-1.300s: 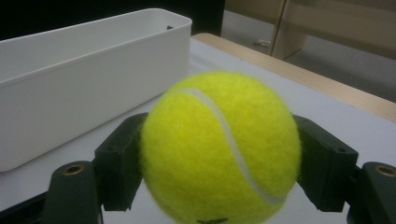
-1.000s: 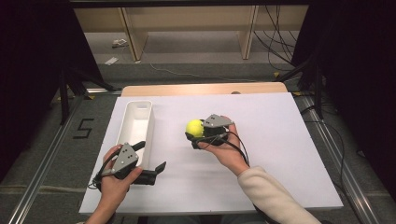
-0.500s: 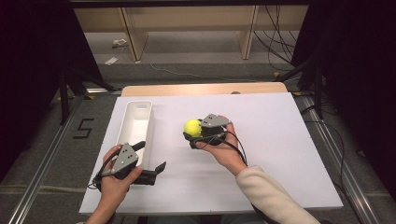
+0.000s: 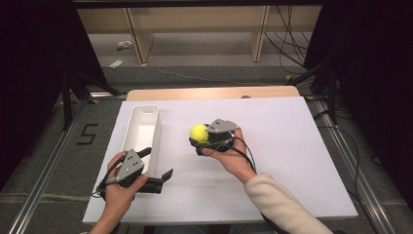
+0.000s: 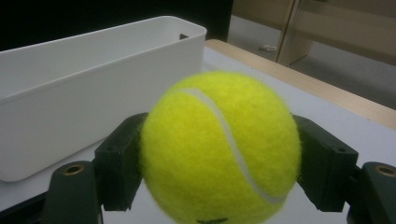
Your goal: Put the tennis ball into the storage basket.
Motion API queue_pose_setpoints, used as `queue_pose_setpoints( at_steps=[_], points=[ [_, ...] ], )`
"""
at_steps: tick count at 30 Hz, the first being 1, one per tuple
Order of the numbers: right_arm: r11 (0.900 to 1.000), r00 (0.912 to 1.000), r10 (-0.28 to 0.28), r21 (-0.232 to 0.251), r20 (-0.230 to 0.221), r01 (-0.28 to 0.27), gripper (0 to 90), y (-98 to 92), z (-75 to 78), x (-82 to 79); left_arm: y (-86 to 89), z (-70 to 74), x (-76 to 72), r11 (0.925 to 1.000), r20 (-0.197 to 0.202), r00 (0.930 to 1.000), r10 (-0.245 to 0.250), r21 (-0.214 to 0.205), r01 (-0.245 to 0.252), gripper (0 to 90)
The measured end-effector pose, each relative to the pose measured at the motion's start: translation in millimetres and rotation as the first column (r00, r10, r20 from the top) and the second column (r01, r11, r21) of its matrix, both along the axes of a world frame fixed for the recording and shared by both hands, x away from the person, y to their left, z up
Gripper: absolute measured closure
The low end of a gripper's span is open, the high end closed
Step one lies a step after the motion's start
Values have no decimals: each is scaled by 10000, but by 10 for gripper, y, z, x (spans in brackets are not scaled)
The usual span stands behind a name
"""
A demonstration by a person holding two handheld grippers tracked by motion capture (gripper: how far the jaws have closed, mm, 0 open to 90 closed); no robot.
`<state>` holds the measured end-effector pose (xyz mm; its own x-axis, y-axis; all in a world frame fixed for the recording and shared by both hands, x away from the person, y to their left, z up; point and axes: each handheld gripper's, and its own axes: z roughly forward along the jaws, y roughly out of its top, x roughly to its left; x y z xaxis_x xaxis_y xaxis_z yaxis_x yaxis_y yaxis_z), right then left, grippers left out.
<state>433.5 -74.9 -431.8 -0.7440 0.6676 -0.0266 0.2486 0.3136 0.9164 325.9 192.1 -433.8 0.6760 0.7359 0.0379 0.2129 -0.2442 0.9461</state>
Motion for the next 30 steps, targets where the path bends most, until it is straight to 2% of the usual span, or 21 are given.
queue_pose_setpoints(
  at_steps=[30],
  points=[
    [9996, 9997, -196, 183, 140, 193, 268, -47, 100, 29, -32, 2, -12, 9999, 26, 9999, -133, 58, 133, 0]
  ],
)
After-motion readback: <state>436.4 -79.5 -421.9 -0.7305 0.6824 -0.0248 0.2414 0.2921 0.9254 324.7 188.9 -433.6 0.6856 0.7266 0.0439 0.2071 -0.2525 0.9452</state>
